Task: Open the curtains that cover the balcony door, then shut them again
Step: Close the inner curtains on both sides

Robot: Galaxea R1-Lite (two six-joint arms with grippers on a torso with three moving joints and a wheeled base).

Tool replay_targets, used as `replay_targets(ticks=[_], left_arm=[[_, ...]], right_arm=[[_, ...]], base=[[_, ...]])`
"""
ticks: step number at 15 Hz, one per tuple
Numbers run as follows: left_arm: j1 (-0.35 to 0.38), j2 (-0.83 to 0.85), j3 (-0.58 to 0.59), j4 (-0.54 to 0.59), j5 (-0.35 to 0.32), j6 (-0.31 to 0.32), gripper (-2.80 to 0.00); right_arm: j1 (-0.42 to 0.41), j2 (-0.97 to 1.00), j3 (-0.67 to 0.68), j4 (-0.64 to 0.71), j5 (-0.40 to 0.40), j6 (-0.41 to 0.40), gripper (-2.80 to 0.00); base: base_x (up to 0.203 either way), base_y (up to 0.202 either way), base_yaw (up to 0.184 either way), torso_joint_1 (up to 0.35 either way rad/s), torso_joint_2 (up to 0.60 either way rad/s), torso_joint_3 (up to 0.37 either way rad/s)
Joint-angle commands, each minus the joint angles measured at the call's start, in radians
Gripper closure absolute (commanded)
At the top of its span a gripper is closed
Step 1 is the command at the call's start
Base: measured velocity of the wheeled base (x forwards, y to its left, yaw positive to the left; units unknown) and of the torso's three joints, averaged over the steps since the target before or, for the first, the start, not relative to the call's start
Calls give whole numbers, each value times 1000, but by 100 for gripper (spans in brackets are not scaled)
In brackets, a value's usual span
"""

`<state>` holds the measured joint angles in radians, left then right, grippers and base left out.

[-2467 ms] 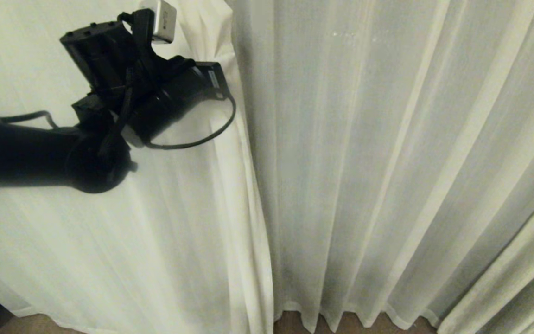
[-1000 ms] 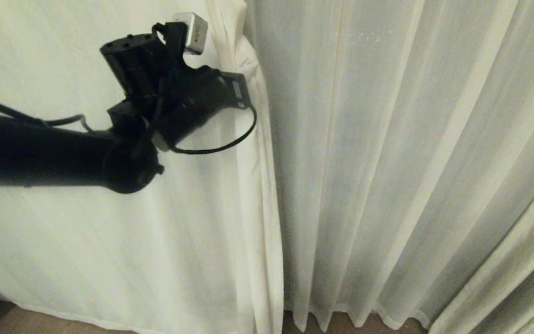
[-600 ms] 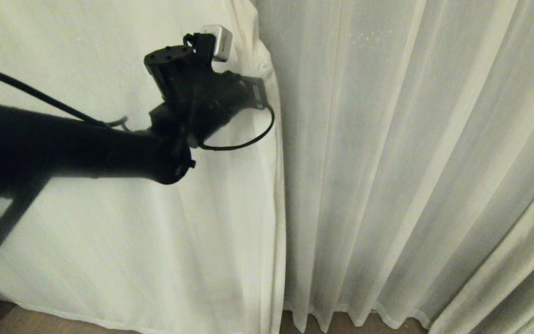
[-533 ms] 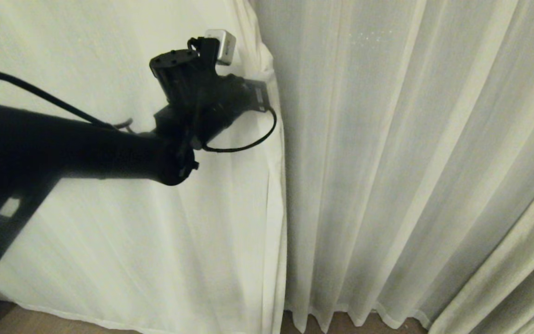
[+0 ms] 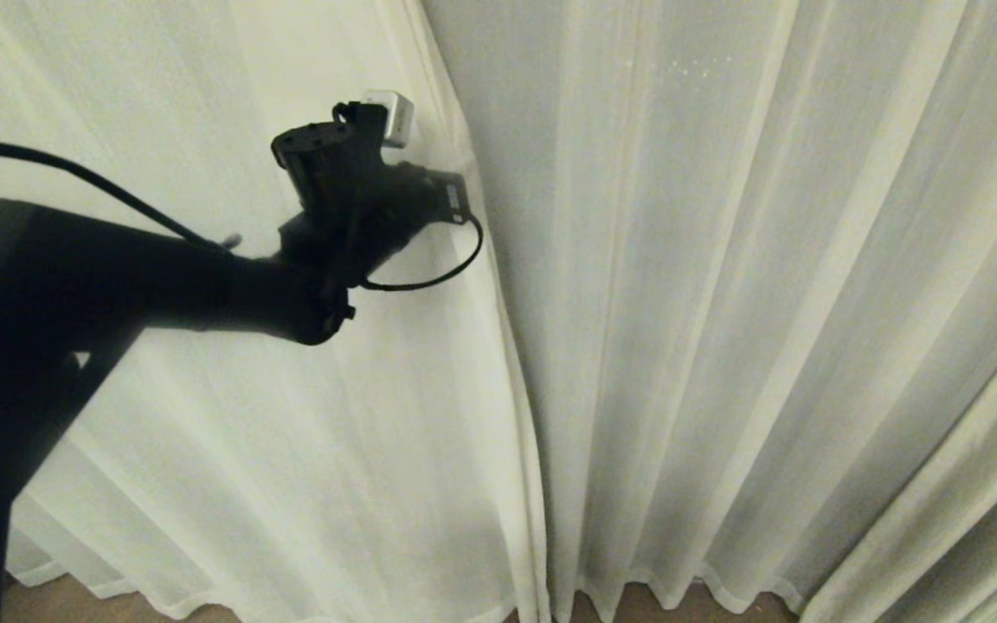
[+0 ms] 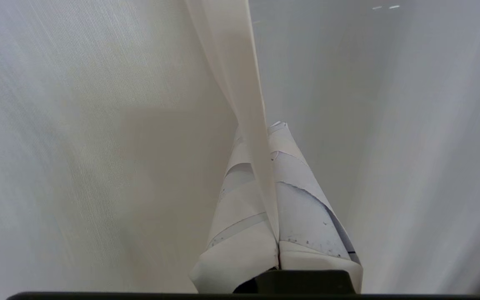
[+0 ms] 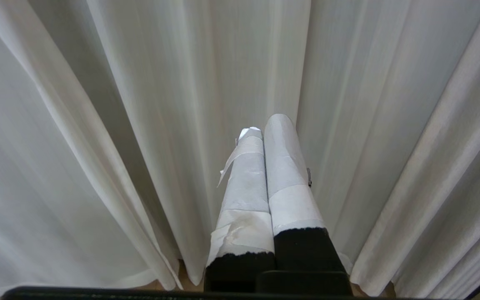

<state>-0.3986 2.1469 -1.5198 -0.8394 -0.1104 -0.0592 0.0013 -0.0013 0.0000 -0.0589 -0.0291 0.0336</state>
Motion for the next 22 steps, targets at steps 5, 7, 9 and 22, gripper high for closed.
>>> replay_targets(ticks=[5,7,9,22], left_arm=[[151,87,2,-141,7,-3,0],[176,106,3,-165,39,-5,0],[187,114,3,-167,41,-5,0],[189,6,186,-280,42,-5,-280]], right_arm=[[0,1,0,-1,0,0,0],[0,1,0,-1,0,0,0],[0,1,0,-1,0,0,0],[0,1,0,-1,0,0,0]], base=[[0,0,0,0,0,0],[0,0,0,0,0,0],[0,0,0,0,0,0],[0,0,0,0,0,0]])
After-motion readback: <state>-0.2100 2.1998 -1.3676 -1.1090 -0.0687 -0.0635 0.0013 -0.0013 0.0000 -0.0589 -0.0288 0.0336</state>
